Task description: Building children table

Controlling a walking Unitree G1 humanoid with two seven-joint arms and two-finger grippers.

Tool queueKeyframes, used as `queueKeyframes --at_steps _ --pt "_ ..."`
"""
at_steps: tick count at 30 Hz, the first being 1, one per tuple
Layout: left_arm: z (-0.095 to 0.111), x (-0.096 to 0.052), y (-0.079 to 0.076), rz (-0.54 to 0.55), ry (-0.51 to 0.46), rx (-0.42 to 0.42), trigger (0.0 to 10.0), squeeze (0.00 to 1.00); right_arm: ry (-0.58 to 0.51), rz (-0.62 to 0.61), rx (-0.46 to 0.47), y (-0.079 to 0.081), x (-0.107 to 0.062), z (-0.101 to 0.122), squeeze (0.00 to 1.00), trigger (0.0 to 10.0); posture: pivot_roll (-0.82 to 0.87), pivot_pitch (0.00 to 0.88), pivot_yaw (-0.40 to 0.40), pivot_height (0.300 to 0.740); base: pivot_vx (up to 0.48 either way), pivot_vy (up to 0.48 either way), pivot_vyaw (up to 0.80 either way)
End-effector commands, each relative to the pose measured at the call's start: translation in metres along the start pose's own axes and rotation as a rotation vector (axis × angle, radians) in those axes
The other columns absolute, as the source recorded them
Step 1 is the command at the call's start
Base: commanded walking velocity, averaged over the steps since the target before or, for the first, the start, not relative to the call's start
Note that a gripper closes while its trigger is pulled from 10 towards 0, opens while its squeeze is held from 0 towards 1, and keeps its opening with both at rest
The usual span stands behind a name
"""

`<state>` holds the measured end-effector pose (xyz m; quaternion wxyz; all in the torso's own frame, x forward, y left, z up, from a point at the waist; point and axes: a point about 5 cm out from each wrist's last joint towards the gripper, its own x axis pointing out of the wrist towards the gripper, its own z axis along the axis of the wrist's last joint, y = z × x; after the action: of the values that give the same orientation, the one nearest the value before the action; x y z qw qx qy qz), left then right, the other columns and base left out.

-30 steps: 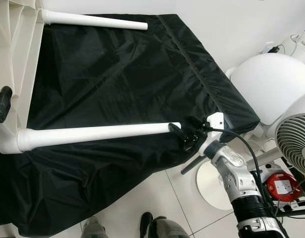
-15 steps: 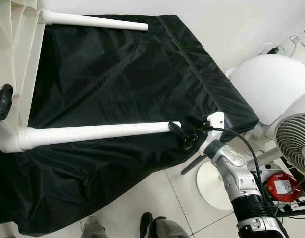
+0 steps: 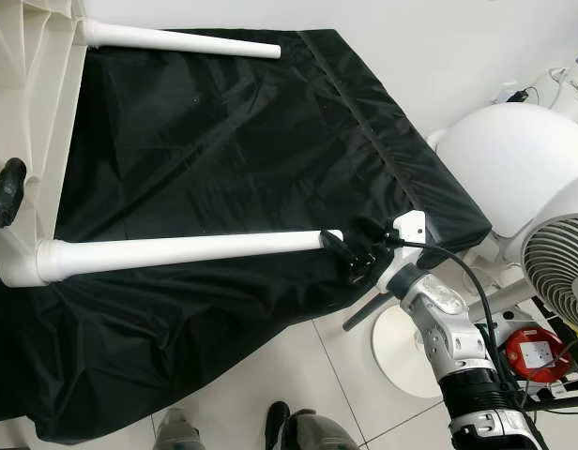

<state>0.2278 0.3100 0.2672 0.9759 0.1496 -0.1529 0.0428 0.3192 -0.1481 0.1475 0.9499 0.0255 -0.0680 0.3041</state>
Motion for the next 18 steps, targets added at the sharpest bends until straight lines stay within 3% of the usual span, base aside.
queueKeyframes --at_steps 1,3,4,7,8,13,18 --pt "-0.005 0.000 0.008 0.085 0.024 -0.031 10.0 0.00 0.005 -0.013 0.000 -0.003 -0.004 -0.002 0.00 10.0 0.18 0.187 -0.131 0.740 0.000 0.000 0.00" --pt "-0.005 0.001 0.007 0.080 0.023 -0.042 10.0 0.00 0.005 -0.014 -0.001 -0.003 -0.004 -0.002 0.00 10.0 0.18 0.187 -0.131 0.740 0.000 0.000 0.00" --pt "-0.005 0.002 0.008 0.082 0.021 -0.051 9.2 0.00 0.004 -0.016 -0.001 -0.003 -0.004 -0.002 0.00 10.0 0.18 0.187 -0.131 0.740 0.000 0.000 0.00" --pt "-0.005 0.003 0.008 0.089 0.021 -0.058 9.2 0.00 0.004 -0.018 -0.001 -0.003 -0.004 -0.001 0.00 10.0 0.18 0.187 -0.131 0.740 0.000 0.000 0.00" --pt "-0.005 0.003 0.009 0.090 0.019 -0.067 0.0 0.00 0.004 -0.019 -0.001 -0.003 -0.005 -0.001 0.00 10.0 0.17 0.188 -0.131 0.740 0.000 0.000 0.00" --pt "-0.004 0.001 0.011 0.103 0.013 -0.077 0.0 0.00 0.004 -0.022 -0.002 -0.004 -0.006 -0.001 0.00 10.0 0.17 0.190 -0.131 0.740 0.000 0.000 0.00" --pt "0.001 -0.016 0.022 0.178 -0.011 -0.100 0.0 0.00 0.003 -0.022 -0.008 -0.005 -0.006 0.001 0.00 10.0 0.15 0.202 -0.130 0.740 0.000 0.000 0.00"
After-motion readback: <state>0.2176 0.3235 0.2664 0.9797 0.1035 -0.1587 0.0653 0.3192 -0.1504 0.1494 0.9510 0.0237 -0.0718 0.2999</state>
